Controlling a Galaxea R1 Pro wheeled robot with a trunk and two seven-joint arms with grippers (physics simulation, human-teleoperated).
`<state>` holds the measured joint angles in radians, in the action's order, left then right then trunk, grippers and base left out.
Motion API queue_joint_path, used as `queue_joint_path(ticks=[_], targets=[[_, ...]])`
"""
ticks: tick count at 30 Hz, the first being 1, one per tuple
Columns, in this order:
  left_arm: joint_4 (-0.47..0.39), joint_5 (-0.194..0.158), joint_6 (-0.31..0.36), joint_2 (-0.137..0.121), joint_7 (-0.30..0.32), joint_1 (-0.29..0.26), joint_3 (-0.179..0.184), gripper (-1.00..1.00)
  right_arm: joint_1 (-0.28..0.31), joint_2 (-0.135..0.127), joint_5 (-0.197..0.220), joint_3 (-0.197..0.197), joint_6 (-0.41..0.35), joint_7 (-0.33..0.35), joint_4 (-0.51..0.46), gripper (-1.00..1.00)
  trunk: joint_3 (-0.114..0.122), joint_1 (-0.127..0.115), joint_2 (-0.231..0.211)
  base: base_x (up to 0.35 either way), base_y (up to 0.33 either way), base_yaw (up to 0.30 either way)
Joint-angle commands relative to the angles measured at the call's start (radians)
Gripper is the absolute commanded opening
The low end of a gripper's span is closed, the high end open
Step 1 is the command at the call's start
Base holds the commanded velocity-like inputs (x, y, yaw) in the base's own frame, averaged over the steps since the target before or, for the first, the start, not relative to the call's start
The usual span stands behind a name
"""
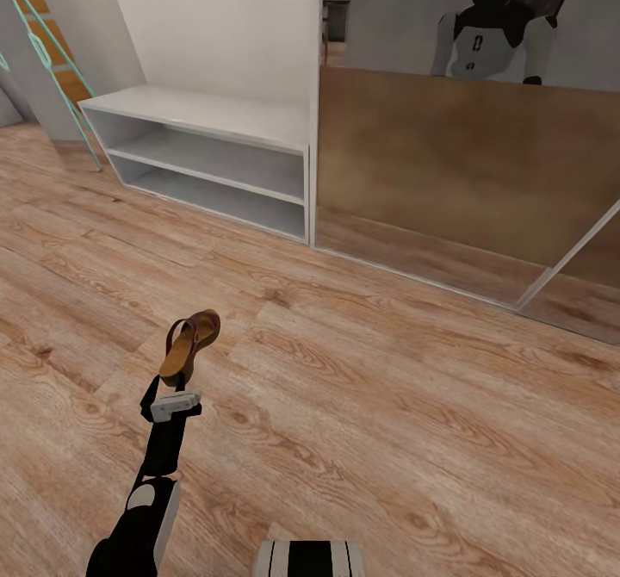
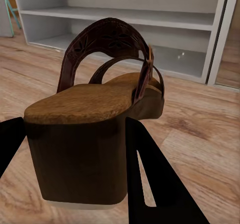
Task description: Pick up the two gym shoes and the two sandals from the corridor floor and place them onto the hallstand (shoe rack) in the corridor, making sure they are on the rack and not on the floor. Arrange them so the two gym shoes are next to each other and the two sandals are next to each other.
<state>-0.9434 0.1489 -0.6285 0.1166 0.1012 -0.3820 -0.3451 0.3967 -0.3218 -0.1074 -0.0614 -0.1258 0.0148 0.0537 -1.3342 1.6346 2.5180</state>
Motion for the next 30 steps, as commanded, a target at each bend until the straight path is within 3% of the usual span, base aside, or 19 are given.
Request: queue_joint_path(ticks=[1,30], targets=[[0.000,0.000,0.000,0.000,0.000,0.000,0.000,-1.00,0.000,0.000,0.000,0.000,0.000,0.000,0.000,1.00,0.000,0.000,0.000,0.000,0.000,0.000],[0.000,0.000,0.000,0.000,0.000,0.000,0.000,-1.00,0.000,0.000,0.000,0.000,0.000,0.001,0.000,1.00,0.000,0.000,0.000,0.000,0.000,0.000]])
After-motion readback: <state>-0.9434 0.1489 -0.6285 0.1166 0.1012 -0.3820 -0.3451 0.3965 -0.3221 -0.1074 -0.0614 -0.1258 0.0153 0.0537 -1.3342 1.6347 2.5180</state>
